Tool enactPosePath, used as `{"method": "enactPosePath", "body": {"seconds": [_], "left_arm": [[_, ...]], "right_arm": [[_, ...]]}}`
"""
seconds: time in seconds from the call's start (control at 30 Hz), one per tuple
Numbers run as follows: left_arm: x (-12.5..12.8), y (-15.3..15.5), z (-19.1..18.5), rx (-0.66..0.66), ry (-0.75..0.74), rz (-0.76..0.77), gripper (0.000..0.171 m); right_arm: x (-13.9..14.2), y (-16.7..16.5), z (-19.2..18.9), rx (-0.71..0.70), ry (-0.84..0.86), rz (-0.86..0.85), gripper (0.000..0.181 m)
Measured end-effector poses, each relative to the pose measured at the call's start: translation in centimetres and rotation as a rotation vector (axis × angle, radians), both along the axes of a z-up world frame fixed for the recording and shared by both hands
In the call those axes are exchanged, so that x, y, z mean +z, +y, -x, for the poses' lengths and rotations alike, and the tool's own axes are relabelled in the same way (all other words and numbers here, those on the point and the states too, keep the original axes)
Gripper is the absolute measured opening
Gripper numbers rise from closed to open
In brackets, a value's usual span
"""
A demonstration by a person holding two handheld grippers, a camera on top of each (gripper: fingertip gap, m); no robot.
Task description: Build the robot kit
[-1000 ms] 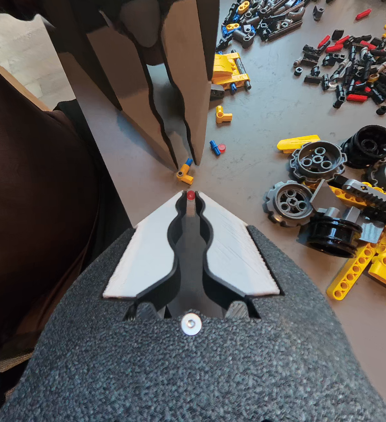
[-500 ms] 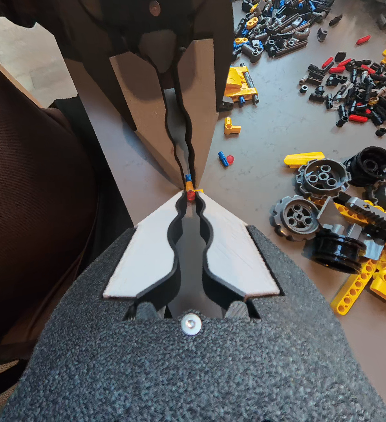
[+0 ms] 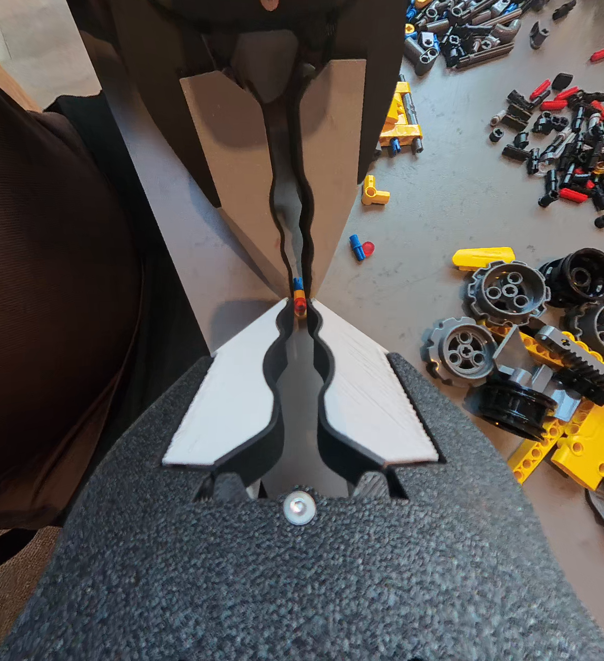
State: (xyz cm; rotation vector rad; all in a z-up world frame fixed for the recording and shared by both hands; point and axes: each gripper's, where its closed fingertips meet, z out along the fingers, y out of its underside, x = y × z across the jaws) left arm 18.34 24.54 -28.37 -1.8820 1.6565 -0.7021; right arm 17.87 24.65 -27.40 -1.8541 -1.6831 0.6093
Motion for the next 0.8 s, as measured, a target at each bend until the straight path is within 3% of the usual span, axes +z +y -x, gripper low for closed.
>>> {"method": "enactPosePath", "body": {"seconds": [0.47,0.8], "left_arm": [[0.0,0.0,-0.1,0.001,-0.035,0.006,0.003],[0.3,-0.1,-0.1,0.022,-0.05,0.029,0.014]], "right_arm": [[0.1,0.2,-0.4,-0.041,0.035,0.05,0.006],[2.1,0.3,-0.8,-0.131,0.261,0.153,0.006]]}}
